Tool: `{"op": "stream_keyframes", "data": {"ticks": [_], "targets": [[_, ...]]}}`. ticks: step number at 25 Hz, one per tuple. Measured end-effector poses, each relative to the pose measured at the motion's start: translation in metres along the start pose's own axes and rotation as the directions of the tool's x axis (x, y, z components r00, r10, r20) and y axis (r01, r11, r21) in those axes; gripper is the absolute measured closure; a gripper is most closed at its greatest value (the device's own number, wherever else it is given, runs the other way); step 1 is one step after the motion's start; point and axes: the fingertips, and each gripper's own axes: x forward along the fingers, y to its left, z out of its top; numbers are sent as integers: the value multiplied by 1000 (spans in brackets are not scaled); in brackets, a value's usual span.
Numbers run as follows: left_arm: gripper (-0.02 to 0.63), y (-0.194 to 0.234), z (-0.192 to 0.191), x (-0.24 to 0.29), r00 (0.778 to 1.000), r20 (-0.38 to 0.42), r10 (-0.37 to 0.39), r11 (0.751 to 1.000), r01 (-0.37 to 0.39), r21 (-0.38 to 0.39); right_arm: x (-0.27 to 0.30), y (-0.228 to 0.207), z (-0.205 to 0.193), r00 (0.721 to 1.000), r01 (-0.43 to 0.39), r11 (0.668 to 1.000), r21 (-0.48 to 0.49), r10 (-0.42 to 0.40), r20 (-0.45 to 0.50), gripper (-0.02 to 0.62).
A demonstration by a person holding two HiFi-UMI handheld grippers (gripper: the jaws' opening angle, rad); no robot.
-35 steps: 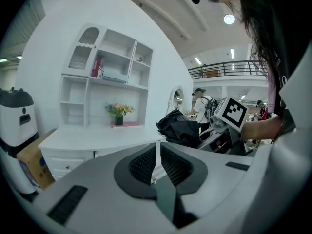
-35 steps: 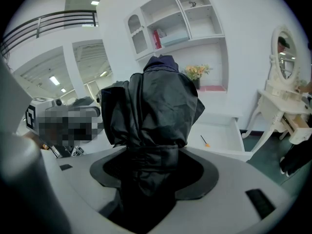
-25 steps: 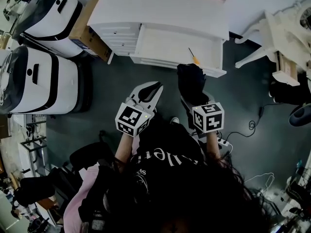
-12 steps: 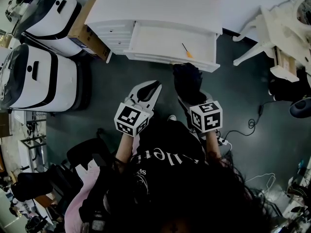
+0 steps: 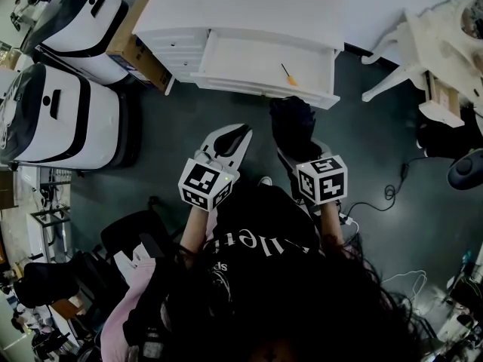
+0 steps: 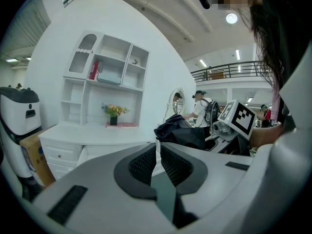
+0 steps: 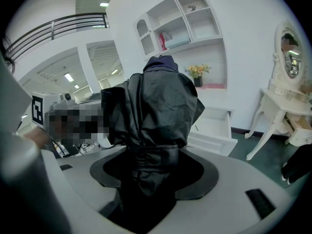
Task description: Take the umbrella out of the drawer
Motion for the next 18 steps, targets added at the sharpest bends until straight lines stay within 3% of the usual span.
{"op": "stream_keyframes", "data": {"ticks": [18], "targets": [[578,-15,1,-4,1000,6,-8,1000,8,22,-10,-4,-8,1000,17,1000,-3,-16,8,314]]}}
